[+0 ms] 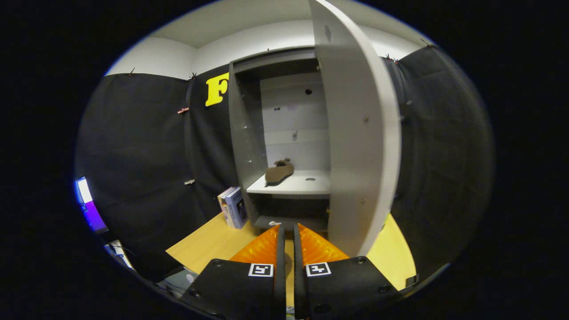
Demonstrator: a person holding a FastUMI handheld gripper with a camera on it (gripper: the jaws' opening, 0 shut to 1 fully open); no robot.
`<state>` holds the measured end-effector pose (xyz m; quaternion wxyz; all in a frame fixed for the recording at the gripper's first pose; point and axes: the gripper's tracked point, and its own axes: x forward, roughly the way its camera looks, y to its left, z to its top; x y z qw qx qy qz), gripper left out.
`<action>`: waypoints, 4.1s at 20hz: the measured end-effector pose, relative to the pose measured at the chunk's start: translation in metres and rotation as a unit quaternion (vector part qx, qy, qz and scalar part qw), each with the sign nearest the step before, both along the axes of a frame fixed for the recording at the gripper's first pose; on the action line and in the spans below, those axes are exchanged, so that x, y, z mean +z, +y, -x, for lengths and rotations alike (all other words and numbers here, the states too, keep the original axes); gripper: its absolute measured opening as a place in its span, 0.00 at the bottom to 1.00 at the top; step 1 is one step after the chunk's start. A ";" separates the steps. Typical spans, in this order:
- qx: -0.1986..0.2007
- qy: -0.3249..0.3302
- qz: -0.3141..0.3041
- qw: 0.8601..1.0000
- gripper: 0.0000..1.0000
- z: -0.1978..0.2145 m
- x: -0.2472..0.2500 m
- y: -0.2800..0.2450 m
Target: Open the shoe cabinet door, grab the shoes and put them into the shoe cabinet, then close the shoe cabinet door.
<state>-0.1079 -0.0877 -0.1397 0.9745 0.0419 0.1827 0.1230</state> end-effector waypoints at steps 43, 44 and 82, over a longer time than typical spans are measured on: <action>-0.073 0.289 0.059 0.953 0.24 -0.112 -0.425 0.083; -0.072 0.288 0.062 0.953 0.22 -0.117 -0.424 0.080; -0.127 0.055 0.076 0.988 0.05 -0.271 -0.036 0.053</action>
